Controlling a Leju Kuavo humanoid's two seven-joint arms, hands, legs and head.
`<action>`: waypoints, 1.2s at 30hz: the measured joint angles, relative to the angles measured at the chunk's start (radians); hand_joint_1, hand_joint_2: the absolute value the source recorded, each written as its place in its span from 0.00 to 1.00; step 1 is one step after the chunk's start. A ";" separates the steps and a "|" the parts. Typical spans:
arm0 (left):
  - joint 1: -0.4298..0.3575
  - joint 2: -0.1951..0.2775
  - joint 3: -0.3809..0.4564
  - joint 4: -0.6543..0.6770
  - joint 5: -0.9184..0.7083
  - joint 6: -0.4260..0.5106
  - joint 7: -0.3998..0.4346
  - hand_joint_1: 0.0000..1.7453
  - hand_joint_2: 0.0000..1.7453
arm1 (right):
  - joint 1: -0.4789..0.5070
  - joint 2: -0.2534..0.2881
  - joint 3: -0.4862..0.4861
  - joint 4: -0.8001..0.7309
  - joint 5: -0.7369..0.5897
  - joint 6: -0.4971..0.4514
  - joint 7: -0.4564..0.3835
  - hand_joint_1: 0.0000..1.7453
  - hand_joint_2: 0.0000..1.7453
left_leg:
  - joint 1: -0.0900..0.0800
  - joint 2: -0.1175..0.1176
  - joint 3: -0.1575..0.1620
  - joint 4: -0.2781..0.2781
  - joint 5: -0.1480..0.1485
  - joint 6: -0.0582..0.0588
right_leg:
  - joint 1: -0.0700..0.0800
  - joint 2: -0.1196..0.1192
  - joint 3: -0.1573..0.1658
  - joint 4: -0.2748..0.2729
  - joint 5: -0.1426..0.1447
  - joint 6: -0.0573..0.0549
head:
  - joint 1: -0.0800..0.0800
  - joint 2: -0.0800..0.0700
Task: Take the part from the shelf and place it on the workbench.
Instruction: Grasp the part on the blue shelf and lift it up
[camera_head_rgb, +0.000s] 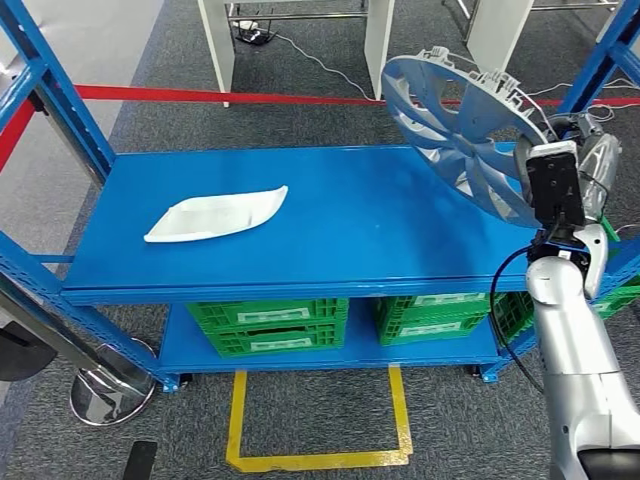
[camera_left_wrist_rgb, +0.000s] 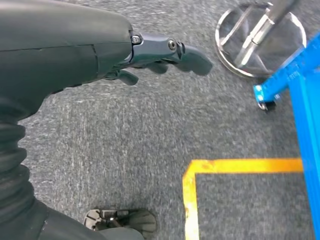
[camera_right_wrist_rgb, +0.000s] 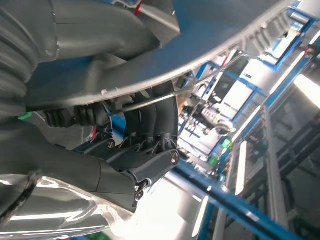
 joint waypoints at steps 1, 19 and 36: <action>0.000 -0.001 0.000 0.000 0.000 0.000 0.000 0.00 1.00 | -0.004 0.000 0.000 0.000 -0.002 0.001 0.000 1.00 1.00 | 0.002 0.000 0.001 -0.005 0.001 0.002 | 0.000 -0.001 -0.001 -0.001 -0.001 0.006 | 0.000 0.000; 0.001 -0.004 0.006 0.005 0.033 0.014 0.023 0.00 1.00 | -0.136 0.016 -0.004 -0.006 -0.176 0.046 -0.010 1.00 1.00 | 0.007 -0.001 -0.027 0.061 -0.044 -0.029 | -0.011 -0.004 -0.015 0.011 0.005 -0.004 | 0.005 0.000; 0.002 -0.008 0.025 0.005 0.057 0.020 0.035 0.00 1.00 | -0.149 0.031 -0.013 -0.048 -0.336 0.086 -0.011 1.00 1.00 | 0.009 0.002 -0.009 -0.010 0.018 0.018 | 0.000 -0.003 -0.079 0.150 -0.091 0.021 | 0.008 0.000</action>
